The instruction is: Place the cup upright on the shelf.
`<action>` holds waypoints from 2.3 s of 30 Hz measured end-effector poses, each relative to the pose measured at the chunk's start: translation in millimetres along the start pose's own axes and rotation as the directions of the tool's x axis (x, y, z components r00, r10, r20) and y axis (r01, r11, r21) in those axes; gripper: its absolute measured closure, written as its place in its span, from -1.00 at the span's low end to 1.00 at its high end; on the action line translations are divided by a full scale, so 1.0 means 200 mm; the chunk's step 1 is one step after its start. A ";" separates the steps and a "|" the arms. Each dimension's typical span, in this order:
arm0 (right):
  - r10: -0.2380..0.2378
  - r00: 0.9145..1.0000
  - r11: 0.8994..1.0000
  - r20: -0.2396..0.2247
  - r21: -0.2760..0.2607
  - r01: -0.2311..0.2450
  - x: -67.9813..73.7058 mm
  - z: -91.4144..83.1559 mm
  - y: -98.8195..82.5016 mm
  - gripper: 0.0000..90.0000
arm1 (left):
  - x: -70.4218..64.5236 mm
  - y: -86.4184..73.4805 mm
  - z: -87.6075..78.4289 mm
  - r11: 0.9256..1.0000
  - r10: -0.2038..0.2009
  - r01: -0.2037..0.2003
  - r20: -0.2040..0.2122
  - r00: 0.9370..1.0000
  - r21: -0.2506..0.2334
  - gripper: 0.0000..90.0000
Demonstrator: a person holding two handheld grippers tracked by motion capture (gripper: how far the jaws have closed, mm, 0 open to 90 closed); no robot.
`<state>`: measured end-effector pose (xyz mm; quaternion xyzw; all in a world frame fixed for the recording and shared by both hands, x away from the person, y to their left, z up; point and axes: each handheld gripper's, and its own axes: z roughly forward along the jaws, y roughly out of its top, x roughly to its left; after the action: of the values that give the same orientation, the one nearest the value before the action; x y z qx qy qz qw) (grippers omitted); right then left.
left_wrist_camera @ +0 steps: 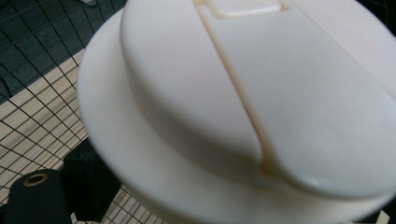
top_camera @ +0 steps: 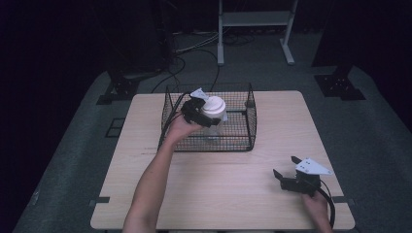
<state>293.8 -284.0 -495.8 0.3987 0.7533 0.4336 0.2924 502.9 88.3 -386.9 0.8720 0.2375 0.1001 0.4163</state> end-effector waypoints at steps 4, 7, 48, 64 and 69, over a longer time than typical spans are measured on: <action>-0.002 1.000 1.000 0.001 0.000 0.002 0.00 0.00 0.00 -0.70 | -0.01 -0.02 -0.02 1.000 0.003 -0.003 -0.003 1.000 -0.002 -0.78; -0.002 1.000 1.000 0.002 0.001 0.002 0.00 0.00 0.00 -0.70 | -0.02 -0.04 -0.04 1.000 0.008 -0.008 -0.006 1.000 -0.009 -0.81; -0.005 1.000 1.000 0.005 0.007 0.005 0.00 0.00 0.00 -0.70 | -0.10 -0.18 -0.32 0.999 0.039 -0.040 -0.053 0.998 -0.008 -0.94; -0.004 1.000 1.000 0.006 0.009 0.004 0.00 0.00 0.00 -0.70 | -0.17 -0.28 -0.44 0.998 0.052 -0.054 -0.065 0.997 -0.028 -0.94; -0.004 1.000 1.000 0.008 0.010 0.004 0.01 0.00 0.00 -0.70 | -0.22 -0.32 -0.46 0.997 0.060 -0.063 -0.057 0.997 -0.043 -0.94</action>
<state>294.0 -282.7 -496.1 0.4003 0.7551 0.4277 0.2942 409.3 164.7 -377.1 0.8661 0.2197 0.1427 0.4257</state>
